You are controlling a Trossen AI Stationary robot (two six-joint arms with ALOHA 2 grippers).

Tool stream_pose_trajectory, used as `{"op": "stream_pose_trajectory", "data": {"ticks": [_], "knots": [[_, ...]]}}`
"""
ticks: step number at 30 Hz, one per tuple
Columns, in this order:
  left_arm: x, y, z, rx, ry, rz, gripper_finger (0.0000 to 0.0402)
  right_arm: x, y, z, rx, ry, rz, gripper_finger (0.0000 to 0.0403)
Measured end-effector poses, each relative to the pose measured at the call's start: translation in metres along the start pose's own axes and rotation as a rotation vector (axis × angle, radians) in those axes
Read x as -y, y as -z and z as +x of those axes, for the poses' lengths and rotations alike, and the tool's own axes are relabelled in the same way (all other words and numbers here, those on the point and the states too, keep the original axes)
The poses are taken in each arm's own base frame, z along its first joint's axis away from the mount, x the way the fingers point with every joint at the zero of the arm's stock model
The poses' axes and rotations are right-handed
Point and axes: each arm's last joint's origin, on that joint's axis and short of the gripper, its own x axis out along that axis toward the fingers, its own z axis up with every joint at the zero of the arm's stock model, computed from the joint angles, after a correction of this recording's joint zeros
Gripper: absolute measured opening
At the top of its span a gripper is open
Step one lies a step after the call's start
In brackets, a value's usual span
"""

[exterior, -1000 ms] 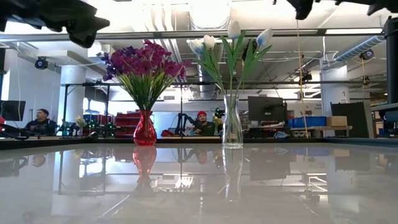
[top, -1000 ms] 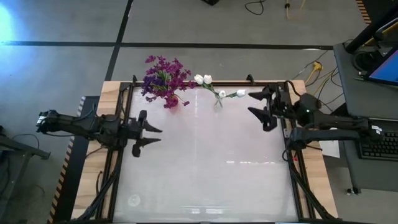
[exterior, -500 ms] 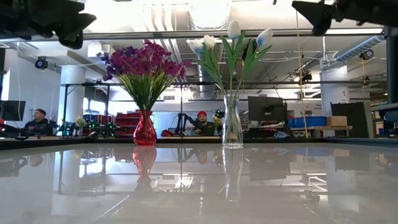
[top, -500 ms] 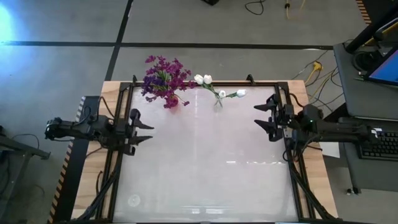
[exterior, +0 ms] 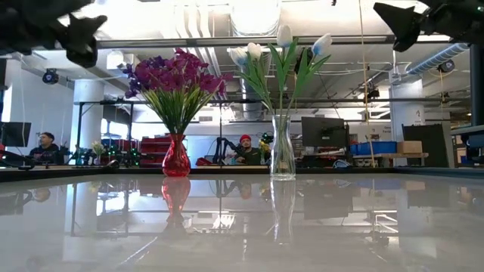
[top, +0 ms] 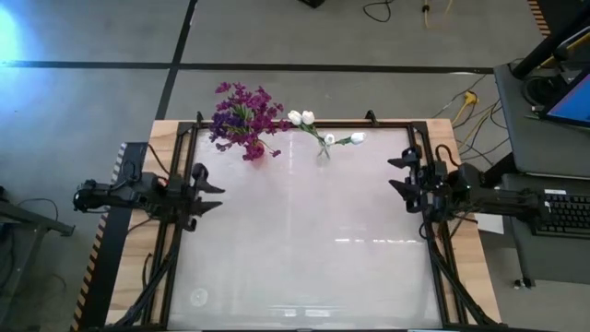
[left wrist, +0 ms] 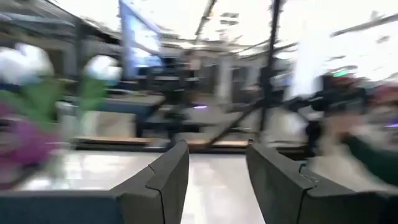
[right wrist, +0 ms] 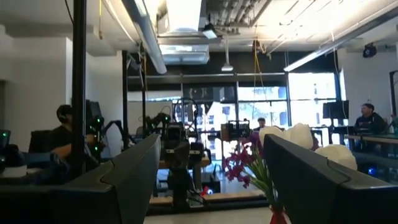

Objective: Sort flowers into vase by color
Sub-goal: Return to Home Position

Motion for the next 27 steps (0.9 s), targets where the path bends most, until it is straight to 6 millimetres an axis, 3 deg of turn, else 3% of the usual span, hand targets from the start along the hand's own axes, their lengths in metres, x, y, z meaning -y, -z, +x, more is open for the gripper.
{"op": "stream_pose_trajectory", "data": {"ticks": [6, 11, 23, 27], "knots": [[0.007, -0.001, -0.001, -0.07, 0.248, -0.106, 0.0148, 0.0, -0.001, -0.005, 0.027, 0.001, -0.002, 0.0273], [0.006, 0.01, -0.001, -0.135, 0.232, -0.067, 0.0148, 0.0, 0.001, -0.005, 0.021, 0.001, -0.016, 0.0272], [0.002, 0.041, 0.003, -0.103, 0.153, -0.023, 0.0148, 0.0, 0.02, -0.008, -0.073, 0.004, -0.052, 0.0265], [0.0, 0.037, 0.004, -0.065, 0.089, -0.018, 0.0148, 0.001, 0.033, -0.011, -0.108, 0.004, -0.049, 0.0265]]}}
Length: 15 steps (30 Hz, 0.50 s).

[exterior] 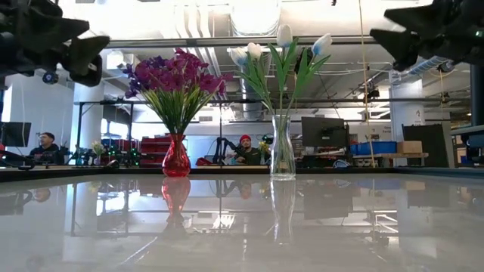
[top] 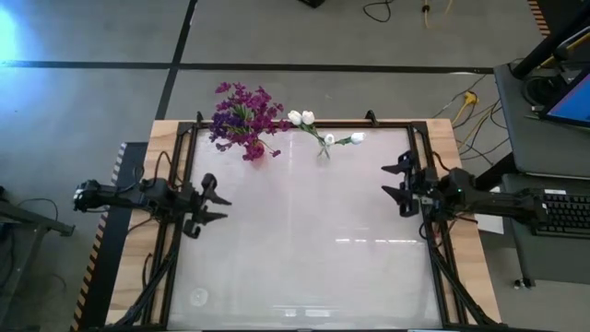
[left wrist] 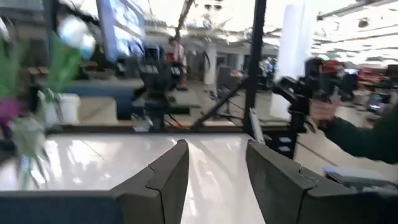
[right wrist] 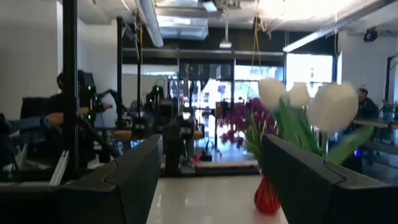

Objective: Sort flowers into vase by color
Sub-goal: Return to Home Position

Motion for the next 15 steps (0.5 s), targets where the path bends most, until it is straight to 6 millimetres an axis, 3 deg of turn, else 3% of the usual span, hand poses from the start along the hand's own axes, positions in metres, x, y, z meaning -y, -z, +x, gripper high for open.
{"op": "stream_pose_trajectory", "data": {"ticks": [15], "knots": [[-0.0096, 0.0068, -0.0013, -0.052, -0.322, 0.006, 0.0149, -0.0007, 0.0118, -0.0002, -0.065, -0.027, -0.045, 0.0265]]}}
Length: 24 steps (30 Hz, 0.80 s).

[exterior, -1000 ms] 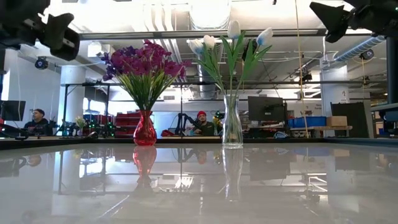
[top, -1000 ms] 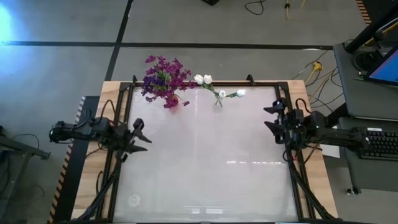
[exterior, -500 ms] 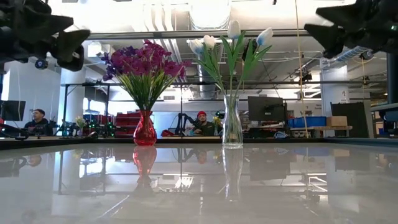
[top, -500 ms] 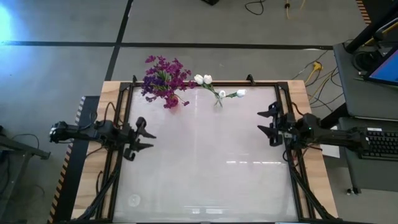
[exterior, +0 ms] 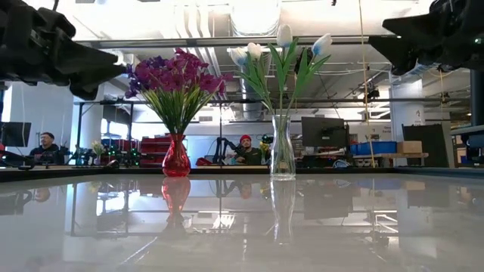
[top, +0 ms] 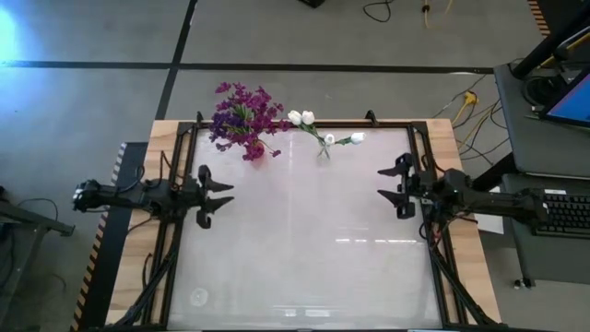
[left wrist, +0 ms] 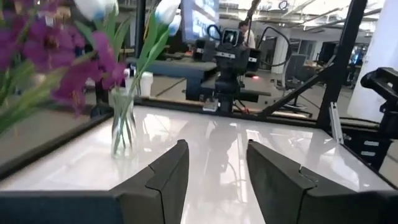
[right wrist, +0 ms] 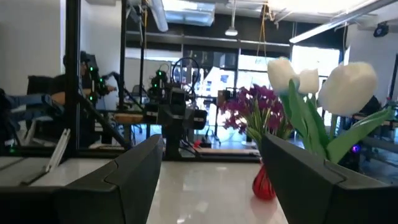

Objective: Sort flowers into vase by color
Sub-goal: Return to Home Position

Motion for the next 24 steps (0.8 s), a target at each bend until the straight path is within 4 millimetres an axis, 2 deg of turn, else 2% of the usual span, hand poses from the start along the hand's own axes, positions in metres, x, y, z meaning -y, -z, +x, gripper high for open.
{"op": "stream_pose_trajectory", "data": {"ticks": [4, 11, 24], "knots": [[0.0, 0.002, 0.001, -0.019, -0.002, -0.059, 0.0149, 0.0, 0.005, 0.001, -0.045, -0.002, -0.004, 0.0265], [0.0, 0.004, 0.002, -0.044, -0.005, -0.055, 0.0149, 0.0, 0.012, 0.002, -0.118, -0.007, 0.007, 0.0265], [0.001, 0.005, 0.004, -0.08, -0.009, -0.046, 0.0149, 0.0, 0.013, 0.002, -0.129, -0.007, 0.01, 0.0265]]}}
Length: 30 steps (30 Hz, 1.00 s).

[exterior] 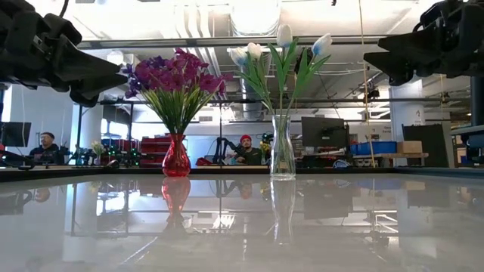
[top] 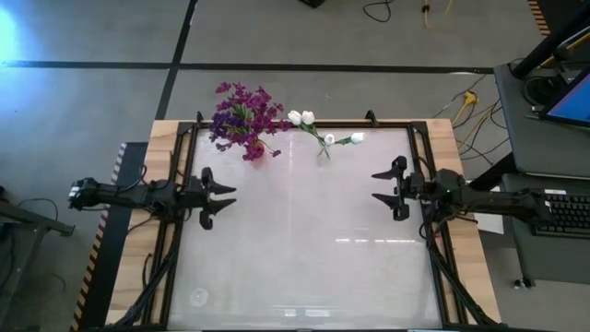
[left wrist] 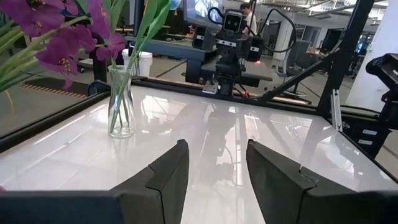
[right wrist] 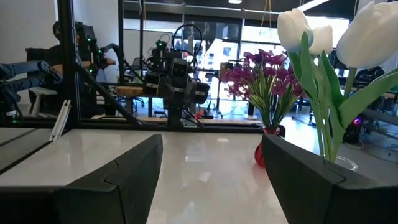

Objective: Sort flowers into vase by color
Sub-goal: Return to Home Position

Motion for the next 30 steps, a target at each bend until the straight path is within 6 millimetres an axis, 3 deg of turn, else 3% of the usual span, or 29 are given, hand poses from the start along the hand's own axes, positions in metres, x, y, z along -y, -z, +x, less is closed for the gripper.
{"op": "stream_pose_trajectory", "data": {"ticks": [30], "knots": [[0.0003, 0.0066, 0.0051, -0.079, -0.012, 0.02, 0.0149, 0.0, 0.0, 0.0, 0.001, 0.0, 0.0, 0.0265]]}}
